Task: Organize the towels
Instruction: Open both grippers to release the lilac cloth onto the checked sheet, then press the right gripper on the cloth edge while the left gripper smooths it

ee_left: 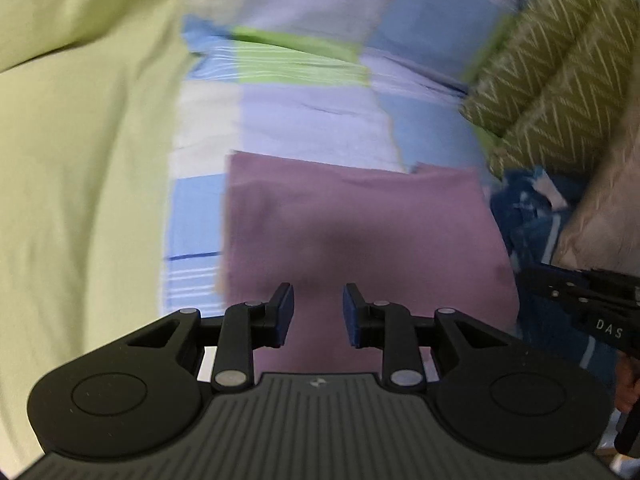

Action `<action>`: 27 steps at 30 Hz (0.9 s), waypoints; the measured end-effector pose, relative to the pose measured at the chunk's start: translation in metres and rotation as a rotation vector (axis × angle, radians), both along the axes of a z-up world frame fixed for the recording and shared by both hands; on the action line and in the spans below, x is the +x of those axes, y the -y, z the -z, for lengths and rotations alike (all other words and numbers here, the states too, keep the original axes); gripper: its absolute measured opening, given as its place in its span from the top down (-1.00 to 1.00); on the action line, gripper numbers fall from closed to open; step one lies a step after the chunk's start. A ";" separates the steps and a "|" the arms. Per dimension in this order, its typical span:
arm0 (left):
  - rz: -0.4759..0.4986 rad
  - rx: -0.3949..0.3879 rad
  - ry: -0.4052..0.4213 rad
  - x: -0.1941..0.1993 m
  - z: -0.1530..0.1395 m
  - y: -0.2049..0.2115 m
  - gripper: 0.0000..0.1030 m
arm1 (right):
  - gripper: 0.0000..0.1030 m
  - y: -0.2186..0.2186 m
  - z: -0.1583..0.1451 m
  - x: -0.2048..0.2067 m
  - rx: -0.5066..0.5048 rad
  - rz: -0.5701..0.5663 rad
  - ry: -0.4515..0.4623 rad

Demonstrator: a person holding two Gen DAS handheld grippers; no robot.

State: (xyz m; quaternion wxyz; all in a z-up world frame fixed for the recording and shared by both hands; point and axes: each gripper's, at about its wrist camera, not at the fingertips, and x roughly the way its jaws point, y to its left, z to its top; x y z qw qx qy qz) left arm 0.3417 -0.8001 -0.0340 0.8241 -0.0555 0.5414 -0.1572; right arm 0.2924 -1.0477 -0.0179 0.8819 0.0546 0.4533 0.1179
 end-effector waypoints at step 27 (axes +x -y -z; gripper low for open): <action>0.024 0.141 0.150 0.042 0.034 -0.001 0.46 | 1.00 -0.036 0.040 0.081 -0.177 -0.133 0.076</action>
